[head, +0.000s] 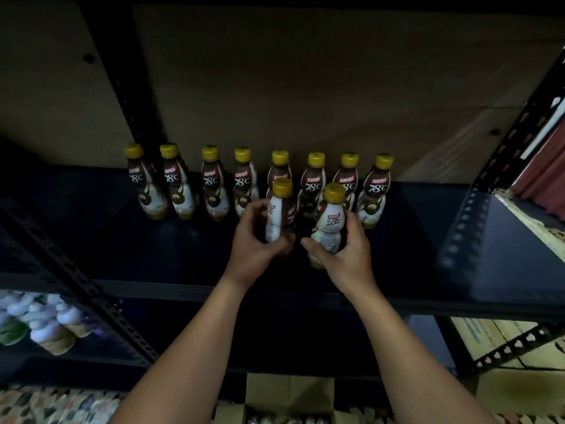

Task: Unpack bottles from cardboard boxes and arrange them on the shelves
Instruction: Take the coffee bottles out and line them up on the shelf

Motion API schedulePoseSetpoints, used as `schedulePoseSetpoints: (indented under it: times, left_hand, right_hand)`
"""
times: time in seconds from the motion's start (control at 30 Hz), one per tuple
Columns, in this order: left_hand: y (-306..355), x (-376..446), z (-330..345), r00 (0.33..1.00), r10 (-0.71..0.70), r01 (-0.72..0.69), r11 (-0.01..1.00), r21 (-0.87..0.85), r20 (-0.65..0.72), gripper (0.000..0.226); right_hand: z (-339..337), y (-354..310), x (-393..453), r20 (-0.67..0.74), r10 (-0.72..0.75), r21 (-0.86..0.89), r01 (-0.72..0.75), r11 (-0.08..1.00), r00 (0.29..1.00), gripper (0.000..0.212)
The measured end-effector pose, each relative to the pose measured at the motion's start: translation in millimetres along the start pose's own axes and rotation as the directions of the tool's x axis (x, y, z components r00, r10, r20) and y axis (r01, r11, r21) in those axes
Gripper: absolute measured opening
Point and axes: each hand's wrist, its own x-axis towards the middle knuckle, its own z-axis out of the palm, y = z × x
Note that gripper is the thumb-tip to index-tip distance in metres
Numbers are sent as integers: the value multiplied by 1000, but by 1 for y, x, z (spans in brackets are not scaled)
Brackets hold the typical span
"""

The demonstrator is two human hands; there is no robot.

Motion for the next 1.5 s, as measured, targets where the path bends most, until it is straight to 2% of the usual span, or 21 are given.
schedulePoseSetpoints:
  times: [0.13, 0.3, 0.4, 0.5, 0.6, 0.67, 0.77, 0.87, 0.97, 1.13, 1.33, 1.5]
  left_hand:
    - [2, 0, -1, 997, -67, 70, 993, -99, 38, 54]
    - [2, 1, -2, 995, -76, 82, 993, -84, 71, 57]
    - [2, 1, -2, 994, -94, 98, 993, -67, 59, 49]
    - [-1, 2, -6, 988, -114, 122, 989, -78, 104, 42]
    - [1, 2, -6, 985, -121, 129, 990, -61, 119, 43]
    - [4, 1, -3, 987, -111, 118, 991, -59, 118, 54]
    - [4, 0, -4, 994, -70, 75, 995, -64, 84, 69]
    - [3, 0, -4, 997, -49, 52, 997, -49, 52, 67]
    - [5, 0, 1, 996, -25, 25, 1000, 3, 81, 66]
    - [6, 2, 19, 994, 25, -35, 994, 104, 103, 67]
    - [10, 11, 71, 975, 56, -97, 978, 184, 214, 66]
    - [12, 22, 122, 950, 67, -126, 976, 177, 305, 63]
  right_hand:
    - [-5, 4, 0, 38, 62, 48, -64, 997, 997, 72]
    - [-3, 3, 1, 46, 57, -39, -55, 998, 997, 92]
    - [-4, 3, 1, 56, 83, -27, -81, 996, 995, 86]
    - [-7, 3, -1, 85, 97, -14, -96, 995, 992, 84]
    - [-6, 3, 0, 124, 90, -30, -87, 996, 988, 90]
    - [-4, 0, -1, 125, 98, -37, -94, 995, 987, 94]
    - [-2, 0, -2, 72, 78, -51, -75, 996, 994, 91]
    - [-2, 0, -3, 18, 54, -68, -53, 996, 998, 79]
    - [-4, -1, -4, 7, 46, -90, -45, 995, 999, 69]
    - [-22, 4, -8, -44, 118, -106, -122, 987, 992, 59]
    - [-69, 12, -11, -135, 187, -139, -205, 969, 973, 53]
    - [-109, 17, -14, -219, 174, -164, -212, 963, 960, 56]
